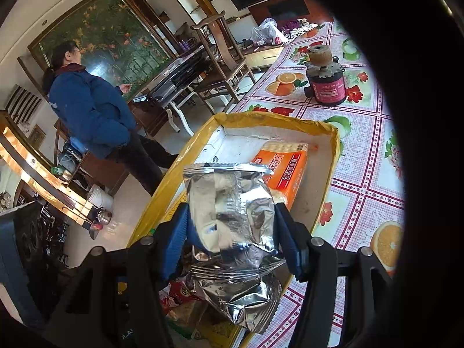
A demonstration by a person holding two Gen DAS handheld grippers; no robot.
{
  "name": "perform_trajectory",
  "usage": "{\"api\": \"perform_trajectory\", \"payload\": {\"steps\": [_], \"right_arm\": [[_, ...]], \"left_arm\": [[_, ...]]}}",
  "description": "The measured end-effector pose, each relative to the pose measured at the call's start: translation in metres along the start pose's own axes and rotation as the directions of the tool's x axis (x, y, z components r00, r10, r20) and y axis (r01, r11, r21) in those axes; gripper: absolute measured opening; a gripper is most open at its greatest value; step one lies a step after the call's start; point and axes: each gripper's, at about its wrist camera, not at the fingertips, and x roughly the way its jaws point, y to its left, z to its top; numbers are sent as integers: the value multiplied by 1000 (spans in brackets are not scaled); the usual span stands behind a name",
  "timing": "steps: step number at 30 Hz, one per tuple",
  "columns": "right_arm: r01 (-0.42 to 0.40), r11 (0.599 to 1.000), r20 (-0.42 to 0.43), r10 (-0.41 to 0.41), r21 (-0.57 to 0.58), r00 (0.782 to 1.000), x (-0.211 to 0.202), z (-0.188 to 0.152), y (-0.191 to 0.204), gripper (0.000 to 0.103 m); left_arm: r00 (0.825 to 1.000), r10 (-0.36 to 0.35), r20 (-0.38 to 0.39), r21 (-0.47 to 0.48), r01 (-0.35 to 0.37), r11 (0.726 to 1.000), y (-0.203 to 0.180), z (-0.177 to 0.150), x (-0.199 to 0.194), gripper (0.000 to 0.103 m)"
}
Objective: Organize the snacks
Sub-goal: 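Lower both packets into the tray and open both tools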
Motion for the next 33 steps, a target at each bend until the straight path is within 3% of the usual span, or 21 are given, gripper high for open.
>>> {"api": "perform_trajectory", "payload": {"steps": [1,2,7,16,33], "right_arm": [[0,1000,-3,0,3,1000,0,0,0,62],[-2,1000,-7,3,7,1000,0,-1,0,62],[-19,1000,-3,19,19,1000,-6,-4,-1,66],[-12,998,72,8,55,997,-49,-11,-14,67],[101,967,167,-142,235,976,-141,-58,-99,67]], "left_arm": [[1000,0,2,0,0,1000,0,0,-1,48],[1000,3,6,2,-3,1000,-1,0,-3,51],[1000,21,15,17,-21,1000,-6,-2,-8,58],[997,62,53,24,-63,998,-15,-7,-25,64],[991,69,119,111,-82,990,-63,-18,-49,67]]}}
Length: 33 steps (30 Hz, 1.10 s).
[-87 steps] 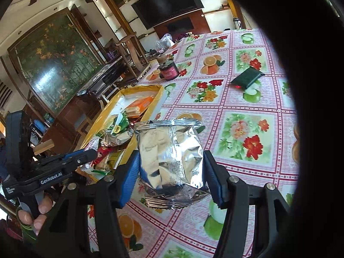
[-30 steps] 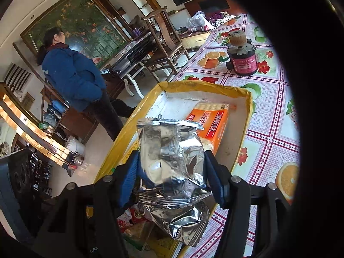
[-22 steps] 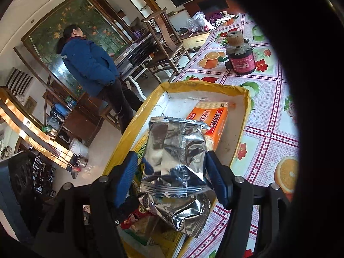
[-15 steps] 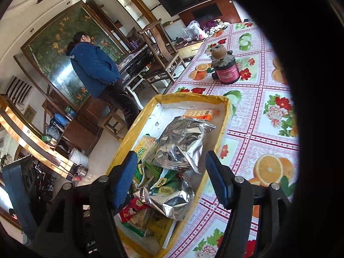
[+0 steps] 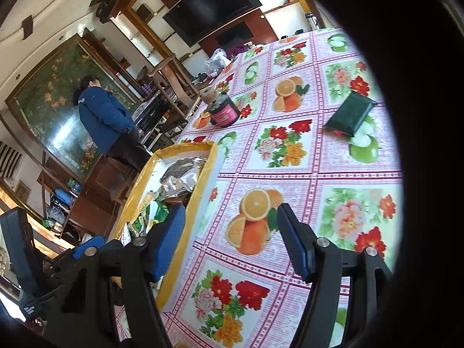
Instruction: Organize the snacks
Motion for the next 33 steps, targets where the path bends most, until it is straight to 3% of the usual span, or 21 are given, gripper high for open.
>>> {"api": "perform_trajectory", "payload": {"steps": [15,23,33], "right_arm": [[66,998,0,-66,2,998,-38,-20,-41,67],[143,989,20,-143,-19,990,-67,-39,-55,67],[217,972,45,-222,88,974,-112,-73,-99,69]], "left_arm": [[1000,-7,2,46,6,999,-22,-9,-9,67],[998,-54,-10,91,55,994,-41,-22,-11,67],[992,-114,-45,155,120,981,-76,-33,-12,68]]}}
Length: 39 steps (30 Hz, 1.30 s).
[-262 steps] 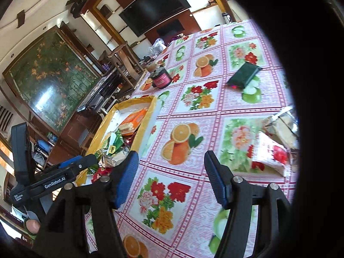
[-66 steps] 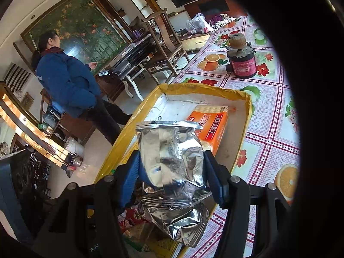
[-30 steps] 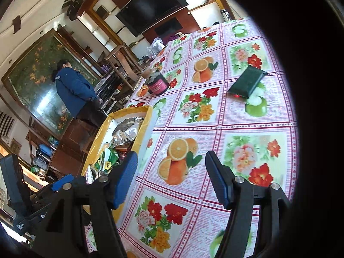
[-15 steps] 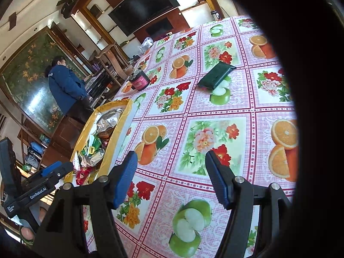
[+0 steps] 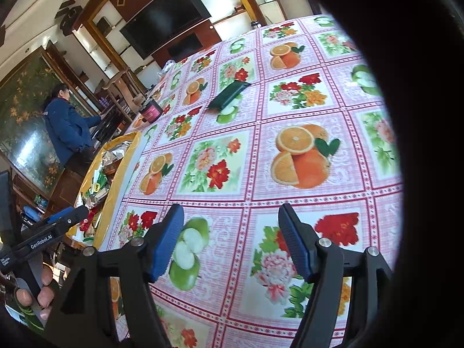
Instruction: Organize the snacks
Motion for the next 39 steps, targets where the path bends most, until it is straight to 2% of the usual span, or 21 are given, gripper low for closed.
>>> {"api": "perform_trajectory", "payload": {"steps": [5,9,13,19,31,36,39], "right_arm": [[20,999,7,-20,26,1000,-7,-2,-14,69],[4,1000,8,-4,15,1000,-6,0,-7,69],[-32,999,-12,32,-36,999,1,-1,15,69],[-83,980,-57,74,-180,996,16,-1,65,69],[-169,897,-139,122,-409,983,44,-8,151,69],[-206,839,-167,139,-504,976,55,-14,177,69],[-228,789,-179,152,-570,972,60,-17,194,69]], "left_arm": [[1000,-10,-14,20,10,1000,-10,-2,2,68],[1000,-5,-23,31,6,999,-14,-4,2,68],[1000,15,-6,24,-15,1000,-10,-5,-4,68],[998,63,10,-20,-63,998,14,-15,-13,68],[989,148,7,-118,-146,982,69,-38,-18,68],[984,177,22,-146,-172,974,84,-45,-23,68],[980,193,40,-155,-185,970,89,-50,-27,68]]}}
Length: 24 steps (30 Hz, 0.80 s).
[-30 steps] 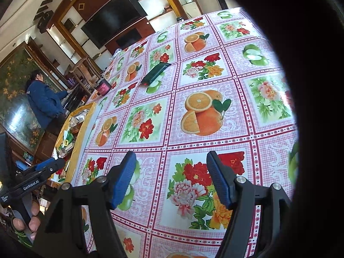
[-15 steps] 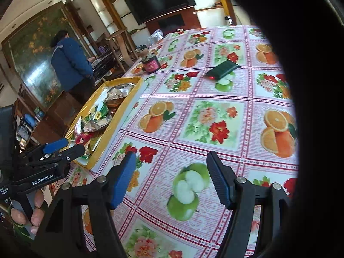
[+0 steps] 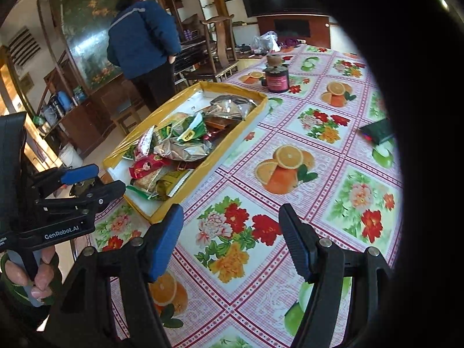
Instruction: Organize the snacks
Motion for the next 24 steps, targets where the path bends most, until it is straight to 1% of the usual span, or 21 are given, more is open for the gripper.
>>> {"api": "perform_trajectory", "payload": {"steps": [2,6,8,13,15,20,24], "right_arm": [[-16,998,-3,16,-56,1000,5,5,9,69],[-52,988,-20,50,-144,999,18,14,22,69],[-75,981,-25,72,-179,997,23,18,27,69],[-118,959,-53,108,-259,993,33,26,37,69],[-131,947,-63,118,-292,991,36,29,41,69],[-167,927,-90,145,-337,985,38,33,47,69],[-171,921,-88,149,-351,985,38,36,47,69]], "left_arm": [[1000,3,16,0,-3,1000,5,-4,-4,68],[1000,4,21,-7,-4,1000,13,-12,-10,69],[1000,0,26,-19,0,1000,18,-14,-13,70],[998,-14,53,-45,17,999,27,-16,-27,78],[998,-12,64,-55,16,998,30,-17,-32,79],[998,0,70,-61,4,998,32,-15,-39,80],[998,4,67,-53,0,999,30,-17,-41,80]]}}
